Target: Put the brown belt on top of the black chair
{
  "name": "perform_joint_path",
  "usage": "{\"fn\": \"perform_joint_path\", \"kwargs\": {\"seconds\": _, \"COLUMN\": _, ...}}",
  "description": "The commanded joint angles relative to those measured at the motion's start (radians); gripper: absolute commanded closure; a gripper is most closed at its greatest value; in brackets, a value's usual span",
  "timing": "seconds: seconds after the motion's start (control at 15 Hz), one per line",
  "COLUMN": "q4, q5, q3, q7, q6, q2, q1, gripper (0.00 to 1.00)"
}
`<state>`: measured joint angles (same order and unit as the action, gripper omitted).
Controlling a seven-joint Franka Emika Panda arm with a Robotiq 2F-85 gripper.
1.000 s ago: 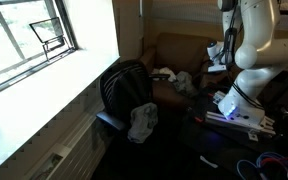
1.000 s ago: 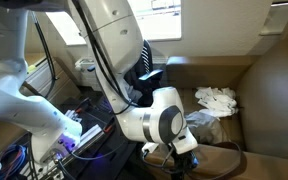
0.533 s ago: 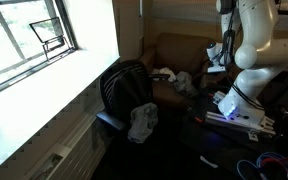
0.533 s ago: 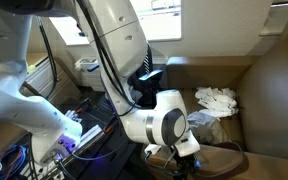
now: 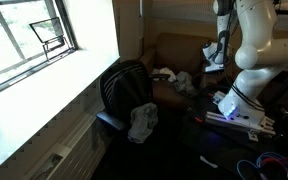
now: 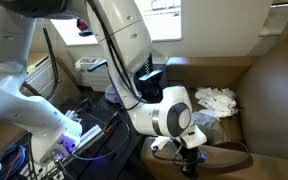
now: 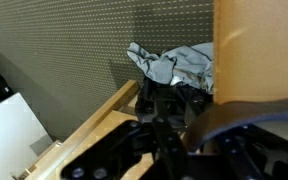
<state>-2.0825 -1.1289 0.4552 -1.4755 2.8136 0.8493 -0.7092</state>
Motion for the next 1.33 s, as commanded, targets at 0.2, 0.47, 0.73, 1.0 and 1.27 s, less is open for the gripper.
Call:
{"fn": "perform_joint_path", "kwargs": {"seconds": 0.2, "q4": -0.088, "q5": -0.087, "q3": 0.107, "q7": 0.208, "q6": -0.016, "q2": -0.228, "q1": 0.213, "gripper": 1.00}}
{"fn": "perform_joint_path", "kwargs": {"seconds": 0.47, "q4": -0.145, "q5": -0.337, "q3": 0.177, "q7": 0.111, "q6": 0.083, "q2": -0.442, "q1": 0.328, "gripper": 0.99}}
{"fn": "perform_joint_path", "kwargs": {"seconds": 0.73, "q4": -0.131, "q5": -0.363, "q3": 0.160, "q7": 0.122, "q6": 0.062, "q2": -0.453, "q1": 0.351, "gripper": 0.97}}
{"fn": "perform_joint_path", "kwargs": {"seconds": 1.0, "q4": -0.105, "q5": -0.438, "q3": 0.176, "q7": 0.090, "q6": 0.068, "q2": -0.453, "q1": 0.364, "gripper": 0.99}}
{"fn": "perform_joint_path", "kwargs": {"seconds": 1.27, "q4": -0.088, "q5": -0.518, "q3": 0.162, "q7": 0.098, "q6": 0.042, "q2": -0.626, "q1": 0.456, "gripper": 0.99}}
